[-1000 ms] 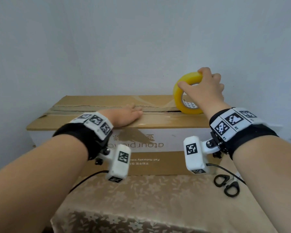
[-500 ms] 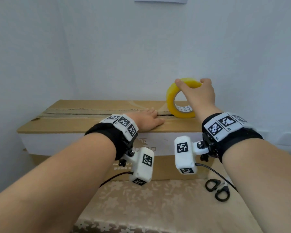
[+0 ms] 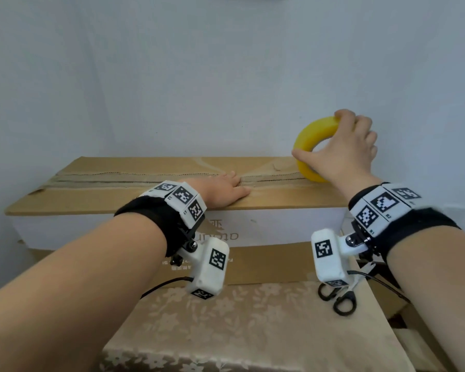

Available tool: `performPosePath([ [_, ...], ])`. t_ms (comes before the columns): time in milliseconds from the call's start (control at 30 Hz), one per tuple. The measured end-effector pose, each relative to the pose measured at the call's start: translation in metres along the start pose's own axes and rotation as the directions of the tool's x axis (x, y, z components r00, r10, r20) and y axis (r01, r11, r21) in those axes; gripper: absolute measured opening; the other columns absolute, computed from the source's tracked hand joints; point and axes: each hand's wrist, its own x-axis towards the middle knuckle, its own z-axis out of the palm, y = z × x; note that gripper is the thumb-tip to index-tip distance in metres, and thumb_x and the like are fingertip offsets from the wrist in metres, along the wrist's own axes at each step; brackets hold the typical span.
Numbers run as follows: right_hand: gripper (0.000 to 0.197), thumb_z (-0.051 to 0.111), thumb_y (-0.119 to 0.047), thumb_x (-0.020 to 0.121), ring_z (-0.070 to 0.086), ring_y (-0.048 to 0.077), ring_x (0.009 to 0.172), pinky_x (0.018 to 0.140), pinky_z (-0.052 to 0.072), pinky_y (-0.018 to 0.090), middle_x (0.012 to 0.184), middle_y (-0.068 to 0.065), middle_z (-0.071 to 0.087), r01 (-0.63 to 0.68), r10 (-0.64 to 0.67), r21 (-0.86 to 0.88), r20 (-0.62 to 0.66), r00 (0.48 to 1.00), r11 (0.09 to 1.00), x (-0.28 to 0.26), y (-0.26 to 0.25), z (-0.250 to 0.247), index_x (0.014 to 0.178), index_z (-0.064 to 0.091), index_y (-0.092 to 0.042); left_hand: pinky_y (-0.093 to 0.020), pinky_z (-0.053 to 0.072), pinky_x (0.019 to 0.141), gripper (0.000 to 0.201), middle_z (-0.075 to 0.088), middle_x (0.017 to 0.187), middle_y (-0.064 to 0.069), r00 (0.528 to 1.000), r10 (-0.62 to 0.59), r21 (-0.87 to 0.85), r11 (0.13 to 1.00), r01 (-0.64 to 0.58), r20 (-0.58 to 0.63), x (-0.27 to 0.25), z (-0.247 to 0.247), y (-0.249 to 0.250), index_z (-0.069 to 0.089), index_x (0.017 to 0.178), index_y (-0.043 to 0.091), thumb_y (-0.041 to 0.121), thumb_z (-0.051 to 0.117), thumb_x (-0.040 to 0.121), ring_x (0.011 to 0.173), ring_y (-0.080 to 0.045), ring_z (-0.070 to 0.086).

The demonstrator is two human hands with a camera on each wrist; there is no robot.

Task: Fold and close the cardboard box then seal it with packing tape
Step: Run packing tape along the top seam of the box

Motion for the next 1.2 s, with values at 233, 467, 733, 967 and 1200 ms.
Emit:
performPosePath([
  [233, 0.089, 0.075, -0.06, 0.066, 0.038, 0.033, 0.123, 0.097, 0.037, 0.037, 0.134, 0.007, 0.027, -0.134, 0.114, 0.357, 0.078, 0.99, 0.924, -0.002, 0.021, 0.006, 0.138, 0.029, -0.033, -0.037, 0.003, 0.117, 0.061, -0.004, 0.159, 0.003, 0.999, -0.034, 0.101, 0.994, 0.032, 0.017, 0.009, -0.001, 0.013, 0.005, 0.152, 0.019, 0.051, 0.011, 0.099, 0.146, -0.021, 0.005],
  [467, 0.053, 0.061, -0.018, 0.091, 0.048, 0.026, 0.116, 0.098, 0.034, 0.028, 0.132, 0.012, 0.041, -0.044, 0.022, 0.433, 0.054, 0.998, 0.9, 0.008, 0.044, 0.02, 0.139, 0.038, -0.024, -0.045, 0.005, 0.118, 0.068, 0.001, 0.159, -0.008, 1.0, -0.01, 0.068, 0.998, 0.011, -0.014, 0.027, 0.003, 0.041, 0.01, 0.151, 0.012, 0.055, 0.013, 0.097, 0.146, -0.025, 0.001],
  [733, 0.028, 0.045, -0.033, 0.093, 0.054, 0.024, 0.078, 0.06, 0.038, 0.03, 0.089, 0.01, 0.058, -0.454, 0.28, 0.569, 0.37, 0.886, 0.686, 0.014, 0.055, 0.041, 0.108, 0.06, -0.014, -0.037, 0.012, 0.116, 0.072, 0.01, 0.158, -0.009, 0.986, 0.029, -0.085, 0.995, -0.043, -0.162, 0.027, 0.012, 0.037, 0.018, 0.15, 0.01, 0.056, 0.025, 0.096, 0.145, -0.023, 0.011],
  [967, 0.047, 0.046, -0.042, 0.08, 0.063, 0.031, 0.093, 0.083, 0.054, 0.049, 0.104, 0.011, 0.065, -0.466, 0.307, 0.558, 0.358, 0.882, 0.687, -0.01, 0.023, 0.045, 0.118, 0.055, -0.015, -0.038, 0.027, 0.11, 0.07, 0.032, 0.152, -0.004, 0.967, 0.033, -0.04, 0.998, -0.044, -0.252, 0.006, 0.013, 0.003, 0.03, 0.145, 0.016, 0.062, 0.029, 0.092, 0.136, -0.024, 0.033],
  [1200, 0.027, 0.05, -0.028, 0.091, 0.057, 0.026, 0.082, 0.074, 0.05, 0.038, 0.09, 0.007, 0.057, -0.34, 0.191, 0.507, 0.323, 0.927, 0.792, -0.038, -0.006, 0.038, 0.111, 0.053, -0.01, -0.04, 0.031, 0.104, 0.086, 0.04, 0.144, -0.005, 0.974, -0.114, -0.157, 0.984, 0.084, -0.194, 0.003, 0.008, -0.018, 0.036, 0.14, 0.02, 0.077, 0.043, 0.076, 0.13, -0.025, 0.039],
])
